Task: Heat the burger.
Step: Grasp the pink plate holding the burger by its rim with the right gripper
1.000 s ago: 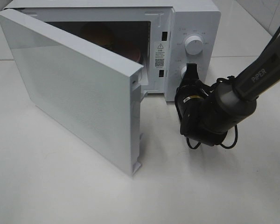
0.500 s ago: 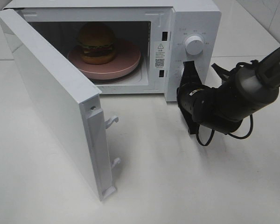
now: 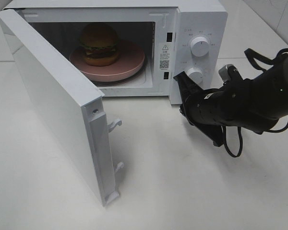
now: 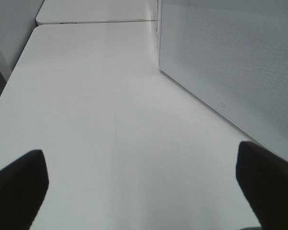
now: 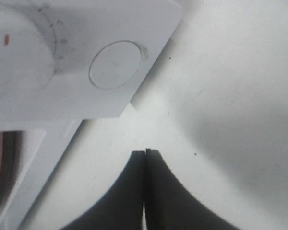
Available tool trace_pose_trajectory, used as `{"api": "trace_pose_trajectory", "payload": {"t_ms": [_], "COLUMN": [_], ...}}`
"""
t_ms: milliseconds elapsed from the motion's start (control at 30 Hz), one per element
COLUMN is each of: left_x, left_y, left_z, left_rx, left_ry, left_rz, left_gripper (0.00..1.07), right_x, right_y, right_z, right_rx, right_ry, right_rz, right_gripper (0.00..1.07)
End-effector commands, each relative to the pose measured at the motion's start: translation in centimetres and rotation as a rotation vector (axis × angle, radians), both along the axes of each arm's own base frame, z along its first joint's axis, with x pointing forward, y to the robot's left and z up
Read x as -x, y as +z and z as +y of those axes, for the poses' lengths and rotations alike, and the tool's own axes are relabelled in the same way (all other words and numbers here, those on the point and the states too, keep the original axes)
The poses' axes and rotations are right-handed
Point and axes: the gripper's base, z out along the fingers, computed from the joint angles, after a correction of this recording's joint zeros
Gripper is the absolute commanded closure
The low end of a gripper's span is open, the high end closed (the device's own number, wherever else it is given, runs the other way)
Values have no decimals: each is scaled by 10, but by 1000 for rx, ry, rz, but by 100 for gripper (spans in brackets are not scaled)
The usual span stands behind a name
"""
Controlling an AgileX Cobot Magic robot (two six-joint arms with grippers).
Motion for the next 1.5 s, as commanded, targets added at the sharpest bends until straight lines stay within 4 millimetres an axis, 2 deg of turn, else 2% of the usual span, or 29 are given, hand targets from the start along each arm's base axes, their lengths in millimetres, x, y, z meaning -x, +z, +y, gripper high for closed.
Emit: {"api": "trace_pose_trajectory", "payload": {"t_ms": [33, 133, 200, 233, 300, 400, 467, 533, 567, 633, 667, 700, 733, 800, 833, 900, 933, 967, 1000, 1067, 1100, 1133, 1200, 1500], "left_x": [0, 0, 0, 0, 0, 0, 0, 0, 0, 0, 0, 0, 0, 0, 0, 0, 0, 0, 0, 0, 0, 0, 0, 0], "left_y": [-1, -1, -1, -1, -1, -1, -1, -1, -1, -1, -1, -1, -1, -1, -1, -1, -1, -1, -1, -1, -1, -1, -1, -1], "left_z": [0, 0, 0, 0, 0, 0, 0, 0, 0, 0, 0, 0, 0, 0, 0, 0, 0, 0, 0, 0, 0, 0, 0, 0], "left_rx": [3, 3, 3, 3, 3, 3, 3, 3, 3, 3, 3, 3, 3, 3, 3, 3, 3, 3, 3, 3, 3, 3, 3, 3], "left_ry": [1, 1, 1, 1, 1, 1, 1, 1, 1, 1, 1, 1, 1, 1, 1, 1, 1, 1, 1, 1, 1, 1, 1, 1], "left_rz": [-2, -2, -2, -2, -2, -2, -2, -2, -2, -2, -2, -2, -2, -2, -2, -2, -2, -2, -2, -2, -2, -2, -2, -2], "left_gripper": [7, 7, 7, 7, 7, 7, 7, 7, 7, 7, 7, 7, 7, 7, 7, 7, 7, 7, 7, 7, 7, 7, 7, 7], "right_x": [7, 8, 13, 13, 21, 23, 31, 32, 34, 34, 36, 36, 36, 36, 36, 37, 37, 37, 38, 39, 38, 38, 35, 29], "right_y": [14, 18, 29, 29, 42, 45, 56, 59, 66, 69, 73, 73, 79, 82, 87, 89, 93, 93, 97, 98, 102, 102, 107, 119], "right_z": [-1, -2, -7, -7, -16, -18, -21, -22, -23, -23, -23, -23, -22, -22, -22, -22, -22, -22, -23, -23, -22, -22, -22, -20], "right_rx": [117, 141, 212, 212, 295, 314, 386, 403, 444, 471, 521, 521, 571, 600, 644, 667, 726, 726, 779, 799, 852, 852, 957, 1191], "right_ry": [218, 268, 406, 406, 564, 603, 772, 807, 901, 953, 1051, 1051, 1157, 1212, 1315, 1376, 1502, 1502, 1644, 1698, 1818, 1818, 1966, 2275], "right_rz": [18, 24, 36, 36, 76, 88, 153, 162, 185, 193, 202, 202, 203, 195, 186, 184, 165, 165, 137, 121, 66, 66, -33, -296], "right_gripper": [107, 107, 107, 107, 107, 107, 107, 107, 107, 107, 107, 107, 107, 107, 107, 107, 107, 107, 107, 107, 107, 107, 106, 106]}}
